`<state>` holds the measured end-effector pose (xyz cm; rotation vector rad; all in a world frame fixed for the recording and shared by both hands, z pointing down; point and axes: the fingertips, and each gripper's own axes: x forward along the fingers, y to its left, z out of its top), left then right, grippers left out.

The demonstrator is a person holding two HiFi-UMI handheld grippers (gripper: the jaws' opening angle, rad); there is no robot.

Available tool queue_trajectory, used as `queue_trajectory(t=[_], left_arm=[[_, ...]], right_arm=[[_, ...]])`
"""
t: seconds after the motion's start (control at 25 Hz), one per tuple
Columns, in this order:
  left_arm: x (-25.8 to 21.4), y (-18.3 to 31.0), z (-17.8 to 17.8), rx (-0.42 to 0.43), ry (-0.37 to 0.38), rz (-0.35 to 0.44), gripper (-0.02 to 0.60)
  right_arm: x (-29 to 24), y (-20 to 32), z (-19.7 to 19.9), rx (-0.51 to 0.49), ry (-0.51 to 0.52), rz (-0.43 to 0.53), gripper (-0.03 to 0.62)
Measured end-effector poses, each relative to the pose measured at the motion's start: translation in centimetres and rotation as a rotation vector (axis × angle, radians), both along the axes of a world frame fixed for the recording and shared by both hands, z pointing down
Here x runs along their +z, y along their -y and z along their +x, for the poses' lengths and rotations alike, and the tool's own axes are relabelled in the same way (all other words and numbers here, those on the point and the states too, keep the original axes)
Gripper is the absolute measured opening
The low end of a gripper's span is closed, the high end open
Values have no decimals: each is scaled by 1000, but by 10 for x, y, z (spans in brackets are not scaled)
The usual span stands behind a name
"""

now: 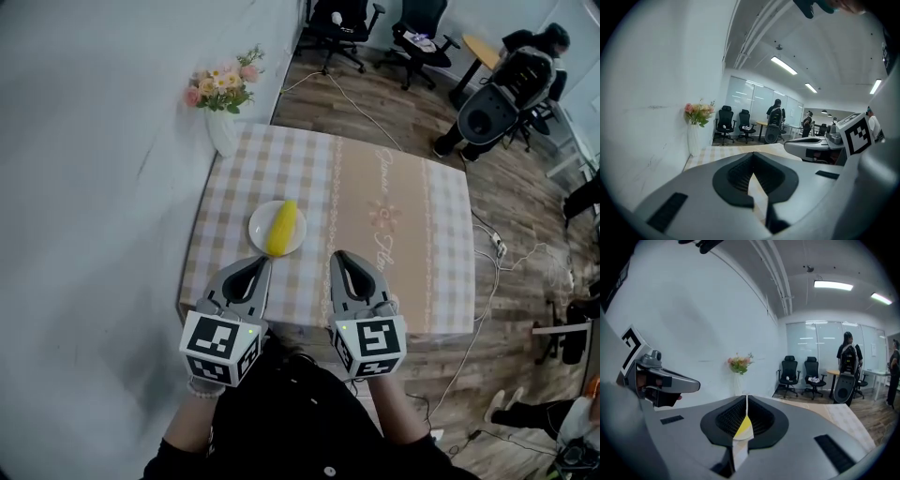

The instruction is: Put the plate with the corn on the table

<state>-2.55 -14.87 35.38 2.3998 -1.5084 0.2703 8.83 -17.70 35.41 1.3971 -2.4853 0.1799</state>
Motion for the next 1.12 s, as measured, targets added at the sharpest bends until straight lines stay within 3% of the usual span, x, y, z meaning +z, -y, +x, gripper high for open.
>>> queue_trajectory(t=[0.24,0.52,0.76,1.12], left_arm=[[-13,-5,-2,0,10,30,14],[-18,-12,-12,-19,25,46,14],[-16,-18,-11,-6,92,64,14],[-22,-19,-15,-2,70,74,14]], right_arm=[[-25,-4,-2,-30,-32,93,48],[-38,-12,-6,-65,-25,113,48],[-44,-19,-23,-113,-74,142,46],[-50,-23,-31,-129,-55,145,46]])
